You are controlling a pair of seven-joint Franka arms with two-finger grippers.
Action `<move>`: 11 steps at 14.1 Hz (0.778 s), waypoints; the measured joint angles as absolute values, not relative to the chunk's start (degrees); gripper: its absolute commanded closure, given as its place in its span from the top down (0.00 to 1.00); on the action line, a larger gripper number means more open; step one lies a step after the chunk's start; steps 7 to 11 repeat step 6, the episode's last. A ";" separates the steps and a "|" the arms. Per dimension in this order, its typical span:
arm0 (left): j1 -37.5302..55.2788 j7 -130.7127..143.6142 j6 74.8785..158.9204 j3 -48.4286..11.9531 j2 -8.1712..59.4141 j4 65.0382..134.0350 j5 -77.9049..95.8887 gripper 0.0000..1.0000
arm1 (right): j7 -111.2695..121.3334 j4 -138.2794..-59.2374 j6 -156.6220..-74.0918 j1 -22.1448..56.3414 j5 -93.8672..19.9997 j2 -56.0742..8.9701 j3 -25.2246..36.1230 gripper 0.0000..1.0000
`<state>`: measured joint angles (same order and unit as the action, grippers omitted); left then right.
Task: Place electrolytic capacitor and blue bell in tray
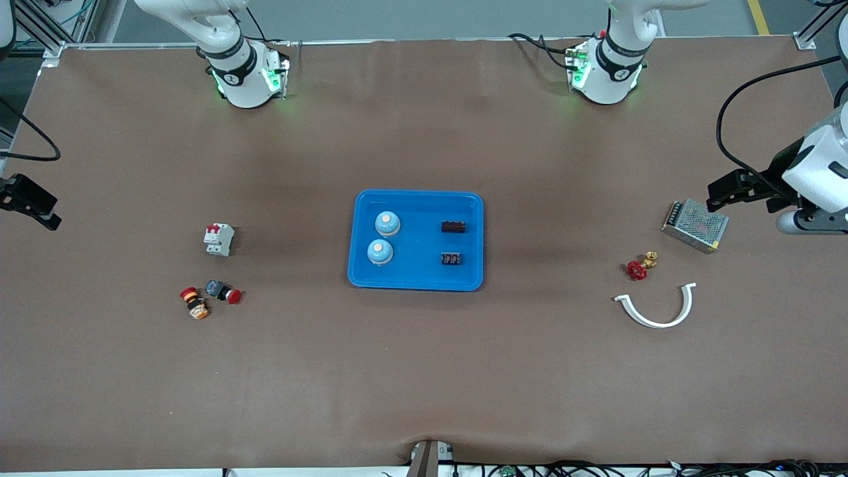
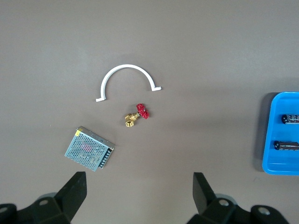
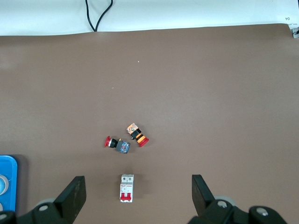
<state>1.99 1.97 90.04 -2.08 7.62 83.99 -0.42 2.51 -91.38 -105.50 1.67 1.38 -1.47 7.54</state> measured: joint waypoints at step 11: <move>2.27 -2.67 90.22 -2.15 7.63 83.99 -0.42 1.00 | 2.51 -91.38 -105.50 1.67 1.38 -1.47 7.55 1.00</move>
